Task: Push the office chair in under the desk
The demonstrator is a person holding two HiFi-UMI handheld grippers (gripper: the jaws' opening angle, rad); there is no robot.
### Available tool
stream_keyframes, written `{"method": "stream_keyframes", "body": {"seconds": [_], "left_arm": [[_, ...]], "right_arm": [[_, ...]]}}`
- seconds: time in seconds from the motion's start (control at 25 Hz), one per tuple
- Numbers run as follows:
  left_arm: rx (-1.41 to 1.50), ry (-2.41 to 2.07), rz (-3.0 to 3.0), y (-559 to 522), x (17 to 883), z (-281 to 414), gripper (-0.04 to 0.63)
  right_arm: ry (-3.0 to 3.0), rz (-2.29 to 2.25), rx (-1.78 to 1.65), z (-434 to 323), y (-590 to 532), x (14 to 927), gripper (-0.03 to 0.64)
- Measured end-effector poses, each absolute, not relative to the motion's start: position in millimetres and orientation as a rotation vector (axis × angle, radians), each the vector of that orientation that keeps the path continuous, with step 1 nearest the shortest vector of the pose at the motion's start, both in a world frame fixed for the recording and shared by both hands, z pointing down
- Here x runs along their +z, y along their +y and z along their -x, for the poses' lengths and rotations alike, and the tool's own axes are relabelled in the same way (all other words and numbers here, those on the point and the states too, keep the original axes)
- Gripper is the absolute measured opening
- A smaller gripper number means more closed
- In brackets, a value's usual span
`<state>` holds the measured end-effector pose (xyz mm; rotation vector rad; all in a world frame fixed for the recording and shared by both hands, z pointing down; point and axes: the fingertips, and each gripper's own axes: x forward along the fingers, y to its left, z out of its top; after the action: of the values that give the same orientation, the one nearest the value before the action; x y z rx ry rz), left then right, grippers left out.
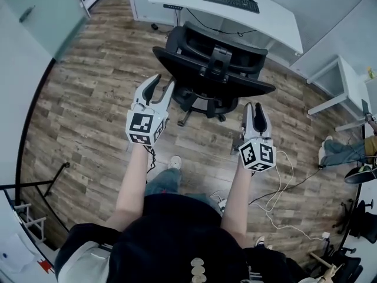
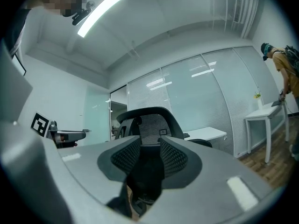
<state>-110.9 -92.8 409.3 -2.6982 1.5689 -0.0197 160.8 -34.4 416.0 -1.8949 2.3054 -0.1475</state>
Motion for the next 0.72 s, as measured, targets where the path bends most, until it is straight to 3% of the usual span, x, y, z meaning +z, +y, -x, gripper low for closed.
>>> {"method": "stream_keyframes", "body": {"seconds": [0.72], "left_arm": [[-0.071,1.423,2.715,-214,389,85,0.147]], "right_arm": [[2.298,1.948,-0.111,-184,-138,399,0.123]]}}
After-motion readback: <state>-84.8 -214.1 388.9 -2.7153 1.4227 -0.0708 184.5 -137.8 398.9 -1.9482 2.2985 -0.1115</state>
